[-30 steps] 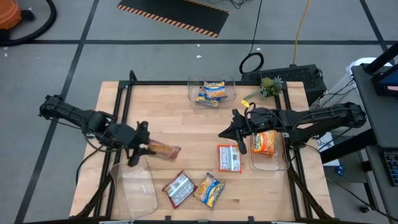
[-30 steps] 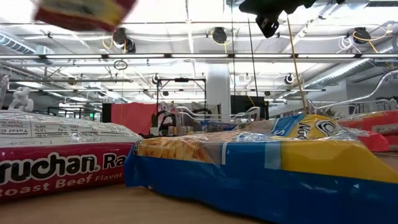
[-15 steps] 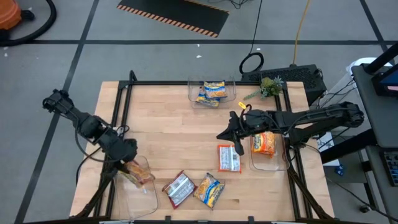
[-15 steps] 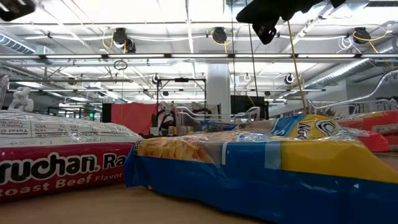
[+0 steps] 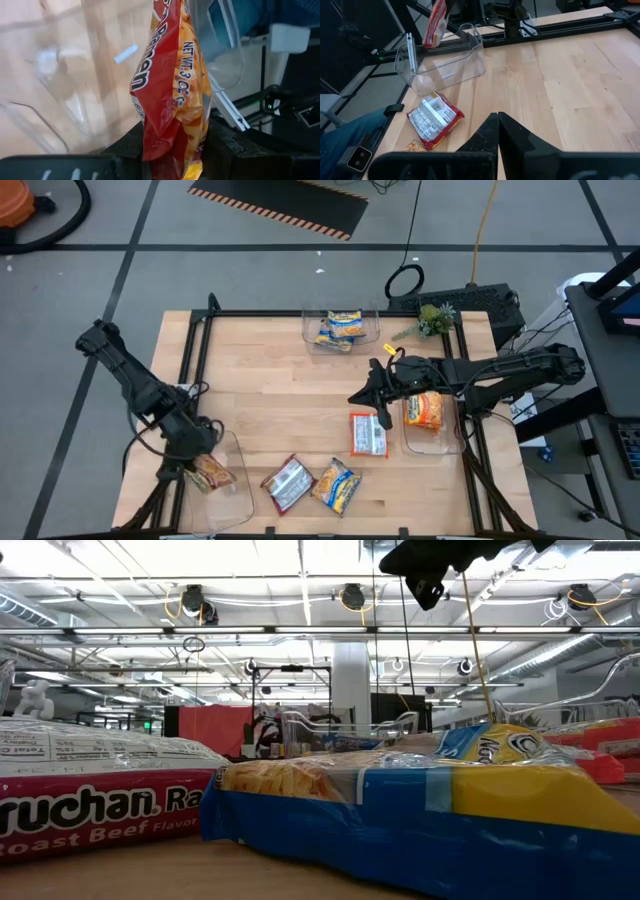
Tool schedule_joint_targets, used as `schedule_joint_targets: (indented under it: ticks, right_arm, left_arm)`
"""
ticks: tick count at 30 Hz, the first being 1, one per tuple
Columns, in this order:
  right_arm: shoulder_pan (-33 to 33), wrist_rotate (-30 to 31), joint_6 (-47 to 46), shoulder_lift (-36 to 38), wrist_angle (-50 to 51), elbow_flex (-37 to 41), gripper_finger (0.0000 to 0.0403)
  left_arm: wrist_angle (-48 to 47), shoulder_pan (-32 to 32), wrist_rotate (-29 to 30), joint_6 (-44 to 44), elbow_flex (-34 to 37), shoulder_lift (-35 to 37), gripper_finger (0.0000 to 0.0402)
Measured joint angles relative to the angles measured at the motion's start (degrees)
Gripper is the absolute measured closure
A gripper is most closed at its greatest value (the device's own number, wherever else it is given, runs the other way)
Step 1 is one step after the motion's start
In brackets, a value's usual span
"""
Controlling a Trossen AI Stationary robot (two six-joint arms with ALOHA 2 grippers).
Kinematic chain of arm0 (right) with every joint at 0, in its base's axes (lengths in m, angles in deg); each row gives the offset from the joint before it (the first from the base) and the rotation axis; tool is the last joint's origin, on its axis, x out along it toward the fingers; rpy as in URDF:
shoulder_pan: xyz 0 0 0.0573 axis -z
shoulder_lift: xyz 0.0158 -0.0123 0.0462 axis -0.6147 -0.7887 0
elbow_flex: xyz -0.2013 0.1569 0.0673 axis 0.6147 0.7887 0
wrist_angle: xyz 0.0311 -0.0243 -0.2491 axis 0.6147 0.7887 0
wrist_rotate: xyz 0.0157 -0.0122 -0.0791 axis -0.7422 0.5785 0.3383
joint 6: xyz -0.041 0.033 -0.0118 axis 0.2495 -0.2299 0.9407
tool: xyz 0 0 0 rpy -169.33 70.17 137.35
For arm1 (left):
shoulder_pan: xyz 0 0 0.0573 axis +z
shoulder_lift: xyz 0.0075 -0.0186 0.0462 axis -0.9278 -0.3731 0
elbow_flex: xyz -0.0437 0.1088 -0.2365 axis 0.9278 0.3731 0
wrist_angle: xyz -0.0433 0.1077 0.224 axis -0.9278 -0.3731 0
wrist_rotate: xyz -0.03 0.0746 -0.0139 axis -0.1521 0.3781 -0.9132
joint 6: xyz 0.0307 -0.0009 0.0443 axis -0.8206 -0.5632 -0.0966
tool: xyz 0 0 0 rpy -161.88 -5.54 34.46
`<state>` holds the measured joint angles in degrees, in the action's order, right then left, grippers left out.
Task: Sort Maruchan noodles
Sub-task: Put the top red noodle pack into the left transparent bin
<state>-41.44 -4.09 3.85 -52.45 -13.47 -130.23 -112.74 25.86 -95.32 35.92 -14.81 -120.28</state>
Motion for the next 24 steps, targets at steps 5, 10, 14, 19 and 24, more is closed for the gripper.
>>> schedule_joint_targets:
  ticks: [5, 10, 14, 19, 24]
  right_arm:
    - [0.00, 0.00, 0.00, 0.00, 0.00, 0.00, 0.0403]
    - [0.00, 0.00, 0.00, 0.00, 0.00, 0.00, 0.0403]
    - [0.00, 0.02, 0.15, 0.00, 0.00, 0.00, 0.0403]
    - [0.00, 0.07, 0.16, 0.00, 0.00, 0.00, 0.0403]
    - [0.00, 0.00, 0.11, 0.00, 0.01, 0.00, 0.0403]
  left_arm:
    - [0.02, 0.04, -3.58, -0.55, 0.04, -5.92, 0.0277]
    - [0.02, 0.70, -5.07, -2.33, 0.07, -11.10, 0.0277]
    - [0.04, 1.15, -5.04, -2.39, 0.07, -13.40, 0.0277]
    - [0.14, 1.33, -4.88, -3.02, 0.07, -15.80, 0.0277]
    - [0.15, 1.33, -1.71, -1.39, 0.07, -18.29, 0.0277]
